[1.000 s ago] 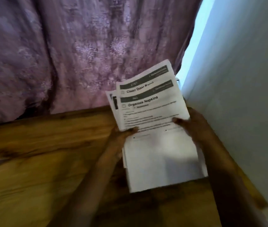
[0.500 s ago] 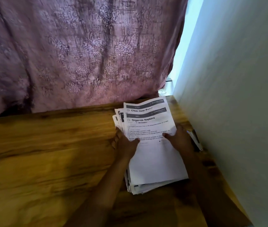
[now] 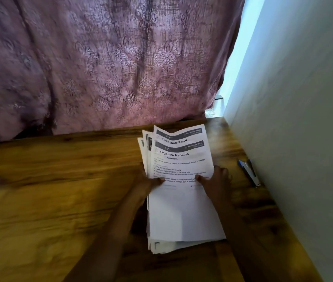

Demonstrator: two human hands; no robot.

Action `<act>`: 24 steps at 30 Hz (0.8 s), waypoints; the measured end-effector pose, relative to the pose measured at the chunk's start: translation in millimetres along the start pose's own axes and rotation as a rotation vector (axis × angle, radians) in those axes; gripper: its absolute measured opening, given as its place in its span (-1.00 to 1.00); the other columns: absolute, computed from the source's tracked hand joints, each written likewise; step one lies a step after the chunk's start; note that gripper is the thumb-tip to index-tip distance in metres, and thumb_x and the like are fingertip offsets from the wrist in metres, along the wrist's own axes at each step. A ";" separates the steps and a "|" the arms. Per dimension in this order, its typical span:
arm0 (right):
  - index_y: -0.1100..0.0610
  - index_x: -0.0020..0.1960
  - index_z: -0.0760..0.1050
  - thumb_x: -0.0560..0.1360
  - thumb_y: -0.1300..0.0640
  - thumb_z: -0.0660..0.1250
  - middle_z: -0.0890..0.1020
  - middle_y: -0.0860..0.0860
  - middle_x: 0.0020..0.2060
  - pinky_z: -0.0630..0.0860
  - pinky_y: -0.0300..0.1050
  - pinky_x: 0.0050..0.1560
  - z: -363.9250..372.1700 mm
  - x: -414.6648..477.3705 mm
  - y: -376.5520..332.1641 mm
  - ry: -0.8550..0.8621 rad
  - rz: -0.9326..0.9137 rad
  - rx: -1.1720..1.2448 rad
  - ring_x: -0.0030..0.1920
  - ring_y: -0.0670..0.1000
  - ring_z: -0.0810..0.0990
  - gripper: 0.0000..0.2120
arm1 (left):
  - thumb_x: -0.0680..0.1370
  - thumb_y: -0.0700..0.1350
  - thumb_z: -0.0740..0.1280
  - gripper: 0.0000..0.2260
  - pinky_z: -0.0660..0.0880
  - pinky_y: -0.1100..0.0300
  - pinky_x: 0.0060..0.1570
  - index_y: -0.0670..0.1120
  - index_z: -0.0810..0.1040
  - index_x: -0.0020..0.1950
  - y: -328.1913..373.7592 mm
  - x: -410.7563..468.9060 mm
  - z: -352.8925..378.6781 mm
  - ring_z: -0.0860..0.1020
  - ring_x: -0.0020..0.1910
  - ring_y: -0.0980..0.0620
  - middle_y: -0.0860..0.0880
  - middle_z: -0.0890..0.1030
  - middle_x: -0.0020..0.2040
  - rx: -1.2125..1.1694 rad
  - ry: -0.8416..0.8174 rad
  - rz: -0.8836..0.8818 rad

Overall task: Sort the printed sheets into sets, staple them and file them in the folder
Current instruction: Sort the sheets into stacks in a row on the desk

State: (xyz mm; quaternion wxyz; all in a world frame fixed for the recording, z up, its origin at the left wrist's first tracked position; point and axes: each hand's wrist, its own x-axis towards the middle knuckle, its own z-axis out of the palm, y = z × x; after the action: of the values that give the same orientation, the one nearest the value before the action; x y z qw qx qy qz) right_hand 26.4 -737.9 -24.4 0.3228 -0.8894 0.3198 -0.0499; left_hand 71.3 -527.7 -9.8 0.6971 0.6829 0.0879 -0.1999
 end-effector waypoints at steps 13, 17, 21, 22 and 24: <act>0.15 0.21 0.52 0.31 0.23 0.51 0.65 0.10 0.09 0.61 -0.06 0.01 -25.2 -76.6 -112.6 -0.551 -0.170 0.900 0.03 0.04 0.66 -0.52 | 0.34 -0.36 0.50 -0.60 0.60 0.19 -0.12 -0.05 0.57 0.09 51.8 -83.1 -123.1 0.65 0.05 -0.07 0.03 0.70 -0.02 -0.142 0.045 0.337; -0.04 0.02 0.59 0.36 0.23 0.50 0.69 -0.15 -0.08 0.58 -0.24 -0.06 -30.7 -130.0 -209.2 -0.264 -0.469 0.934 -0.02 -0.15 0.65 -0.70 | 0.42 -0.34 0.40 -0.64 0.58 0.24 -0.04 0.01 0.58 0.13 116.7 -126.2 -183.1 0.63 0.08 0.10 0.15 0.68 0.03 -0.144 0.147 0.655; -0.08 0.13 0.55 0.35 -0.04 0.51 0.65 -0.20 -0.02 0.58 -0.18 0.04 -3.3 -181.7 -274.8 -0.115 -0.590 0.912 0.05 -0.19 0.61 -0.63 | 0.43 -0.31 0.44 -0.57 0.57 0.08 0.08 0.14 0.60 0.16 151.1 -148.0 -247.8 0.58 0.19 -0.05 0.01 0.63 0.18 -0.234 0.264 0.917; -0.04 0.20 0.52 0.35 -0.07 0.51 0.64 -0.16 0.04 0.58 -0.10 0.09 8.3 -190.0 -279.1 -0.110 -0.590 0.906 0.10 -0.14 0.60 -0.55 | 0.43 -0.34 0.43 -0.54 0.58 0.11 0.05 0.19 0.61 0.14 151.9 -148.6 -258.0 0.59 0.17 -0.02 0.05 0.64 0.15 -0.241 0.286 0.946; -0.03 0.22 0.49 0.36 0.01 0.50 0.63 -0.15 0.07 0.58 -0.04 0.12 38.6 -204.6 -284.4 -0.175 -0.562 0.947 0.13 -0.14 0.59 -0.55 | 0.43 -0.43 0.36 -0.47 0.57 0.24 -0.02 0.22 0.62 0.09 145.6 -149.6 -282.2 0.62 0.09 0.13 0.18 0.66 0.05 -0.223 0.318 0.941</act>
State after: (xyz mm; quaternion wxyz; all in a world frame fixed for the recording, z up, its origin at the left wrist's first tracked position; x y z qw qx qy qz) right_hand 28.7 -427.0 141.7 0.6868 -0.6991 -0.0150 -0.1981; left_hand 36.5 -227.2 168.3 0.7583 0.5920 -0.1036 0.2526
